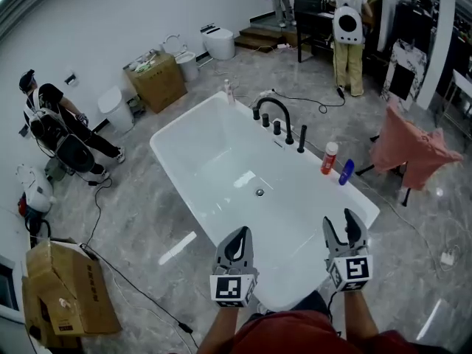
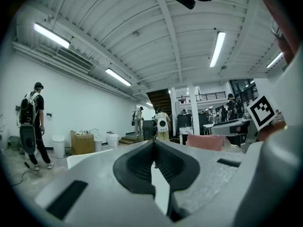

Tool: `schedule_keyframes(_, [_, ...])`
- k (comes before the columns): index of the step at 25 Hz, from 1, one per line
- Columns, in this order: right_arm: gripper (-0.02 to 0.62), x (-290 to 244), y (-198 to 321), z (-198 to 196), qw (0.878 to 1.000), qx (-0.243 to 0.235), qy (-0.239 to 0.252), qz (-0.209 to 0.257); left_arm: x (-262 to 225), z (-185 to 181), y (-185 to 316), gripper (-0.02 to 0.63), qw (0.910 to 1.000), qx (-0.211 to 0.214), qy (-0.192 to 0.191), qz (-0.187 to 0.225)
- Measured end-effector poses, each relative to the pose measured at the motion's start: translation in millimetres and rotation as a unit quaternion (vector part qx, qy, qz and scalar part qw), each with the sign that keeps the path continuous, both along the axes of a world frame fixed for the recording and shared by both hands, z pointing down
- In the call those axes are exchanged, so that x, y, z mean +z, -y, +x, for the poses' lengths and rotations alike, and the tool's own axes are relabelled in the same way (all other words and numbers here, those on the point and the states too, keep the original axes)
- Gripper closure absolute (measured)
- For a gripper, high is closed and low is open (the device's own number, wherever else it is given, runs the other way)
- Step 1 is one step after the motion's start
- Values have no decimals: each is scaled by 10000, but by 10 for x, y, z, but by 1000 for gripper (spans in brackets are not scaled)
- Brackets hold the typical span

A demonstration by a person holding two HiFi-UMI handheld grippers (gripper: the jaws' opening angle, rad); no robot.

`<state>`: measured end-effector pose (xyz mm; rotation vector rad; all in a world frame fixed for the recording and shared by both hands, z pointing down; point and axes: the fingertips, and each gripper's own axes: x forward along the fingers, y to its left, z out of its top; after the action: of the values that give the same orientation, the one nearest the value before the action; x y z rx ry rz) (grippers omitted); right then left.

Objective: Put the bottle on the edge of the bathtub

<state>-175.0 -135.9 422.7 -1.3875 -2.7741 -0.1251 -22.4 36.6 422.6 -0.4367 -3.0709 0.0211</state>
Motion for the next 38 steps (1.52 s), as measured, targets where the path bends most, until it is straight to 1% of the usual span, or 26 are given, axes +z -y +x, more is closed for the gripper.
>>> schedule_keyframes(3, [357, -226, 32, 190, 9995, 29, 238, -186, -288, 244, -32, 601, 9986, -102, 304, -415])
schedule_keyframes(5, [357, -329, 24, 275, 9989, 31, 347, -315, -413, 365, -80, 601, 9971, -176, 444, -590])
schedule_keyframes(9, [357, -446, -12, 418, 9979, -8, 548, -357, -519, 515, -153, 601, 9958, -250, 618, -621])
schedule_keyframes(12, [361, -477, -16, 497, 9976, -5, 602, -350, -507, 585, -175, 601, 9963, -266, 633, -524])
schedule_keyframes(14, [395, -479, -13, 532, 9976, 14, 591, -359, -465, 613, -184, 601, 9969, -250, 634, -387])
schedule_keyframes(16, [432, -482, 0, 562, 9975, 30, 604, -364, -442, 620, -174, 601, 9970, -220, 657, -336])
schedule_keyframes(19, [495, -477, 12, 594, 9975, 74, 608, -355, -452, 640, -161, 601, 9971, -194, 630, -389])
schedule_keyframes(22, [581, -475, 25, 601, 9977, 115, 545, -396, -436, 663, -161, 601, 9972, -194, 605, -396])
schedule_keyframes(23, [597, -470, 28, 606, 9977, 124, 534, -403, -428, 673, -159, 601, 9972, -200, 611, -378])
schedule_keyframes(32, [597, -520, 17, 577, 9974, 144, 562, -421, -408, 699, -195, 601, 9971, -233, 590, -418])
schedule_keyframes(35, [597, -525, 4, 582, 9974, 117, 583, -411, -440, 703, -207, 601, 9965, -261, 692, -388])
schedule_keyframes(38, [597, -504, -45, 582, 9977, 117, 574, -351, -446, 707, -257, 601, 9963, -261, 663, -473])
